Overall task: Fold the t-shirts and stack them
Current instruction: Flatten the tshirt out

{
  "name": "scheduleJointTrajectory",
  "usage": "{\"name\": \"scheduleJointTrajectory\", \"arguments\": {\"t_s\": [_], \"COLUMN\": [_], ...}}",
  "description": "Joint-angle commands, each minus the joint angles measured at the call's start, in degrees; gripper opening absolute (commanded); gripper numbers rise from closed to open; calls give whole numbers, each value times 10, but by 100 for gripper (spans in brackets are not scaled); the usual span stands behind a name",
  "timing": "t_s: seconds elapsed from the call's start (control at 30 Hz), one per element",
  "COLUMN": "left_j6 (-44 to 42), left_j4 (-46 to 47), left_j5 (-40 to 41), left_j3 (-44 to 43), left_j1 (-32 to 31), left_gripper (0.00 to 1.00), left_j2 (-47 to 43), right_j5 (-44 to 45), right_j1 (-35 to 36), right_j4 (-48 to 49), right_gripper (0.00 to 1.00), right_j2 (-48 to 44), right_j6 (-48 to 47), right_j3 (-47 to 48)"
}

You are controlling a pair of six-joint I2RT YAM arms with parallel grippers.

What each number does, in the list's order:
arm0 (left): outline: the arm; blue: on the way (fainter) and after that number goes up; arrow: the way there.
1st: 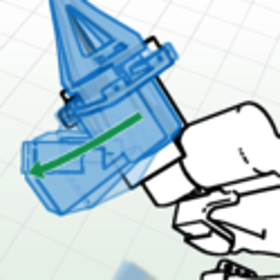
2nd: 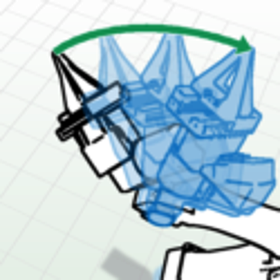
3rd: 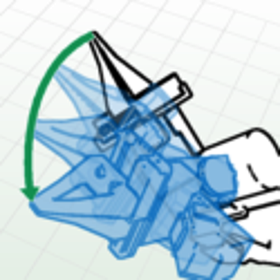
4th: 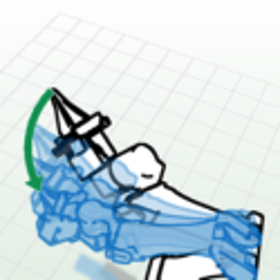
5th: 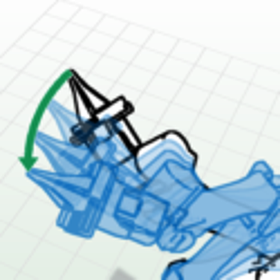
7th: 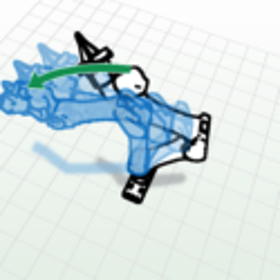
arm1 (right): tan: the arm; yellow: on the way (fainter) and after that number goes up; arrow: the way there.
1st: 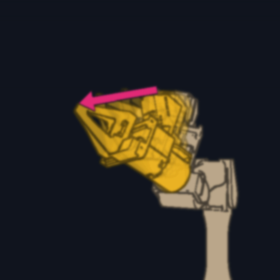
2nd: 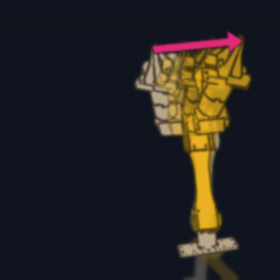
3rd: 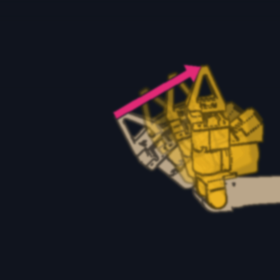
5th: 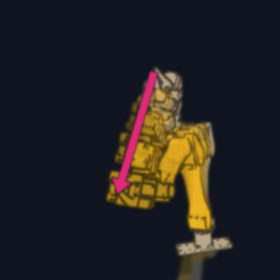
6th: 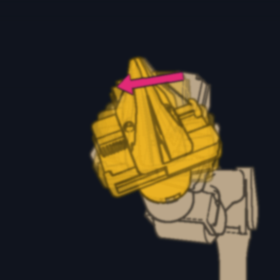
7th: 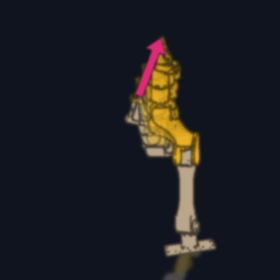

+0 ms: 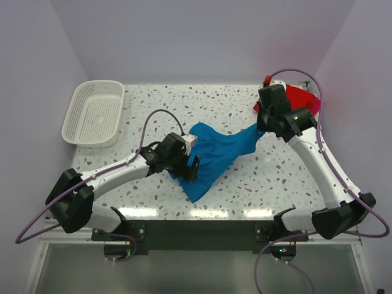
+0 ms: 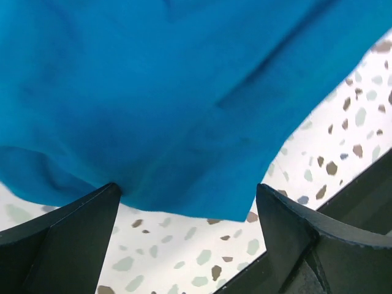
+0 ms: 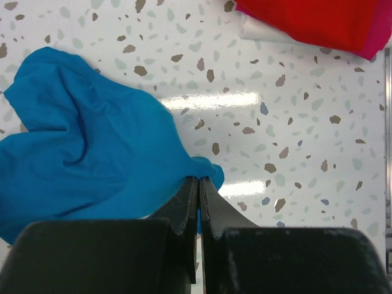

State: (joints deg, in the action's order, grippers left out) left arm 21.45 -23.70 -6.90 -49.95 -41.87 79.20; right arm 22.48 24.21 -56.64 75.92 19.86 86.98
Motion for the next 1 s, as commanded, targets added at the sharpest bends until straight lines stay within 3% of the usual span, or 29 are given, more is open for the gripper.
{"name": "scheduleJointTrajectory", "arguments": {"t_s": [0.0,0.3,0.43,0.83,0.97], "left_j6": [0,10,29,-9,-21], "left_j4": [2,-56,-59,-42,-42], "left_j5": [23,68,84,117,127], "left_j3": [-31,-46,-57,-79,-88], "left_j1": [-48,-145,-177,-189,-189], "left_gripper": [97,97,90,62,39], "left_j2": [11,34,67,161,191], "right_j5": [10,-25,-38,-64,-66], "right_j1": [-21,-54,-58,-63,-62], "right_j4": [-5,12,20,30,29], "right_gripper": [0,0,0,0,0], "right_j2": [7,19,20,3,-4], "right_j6": [3,5,11,21,24], "right_j3": [-1,-14,-13,-28,-31]}}
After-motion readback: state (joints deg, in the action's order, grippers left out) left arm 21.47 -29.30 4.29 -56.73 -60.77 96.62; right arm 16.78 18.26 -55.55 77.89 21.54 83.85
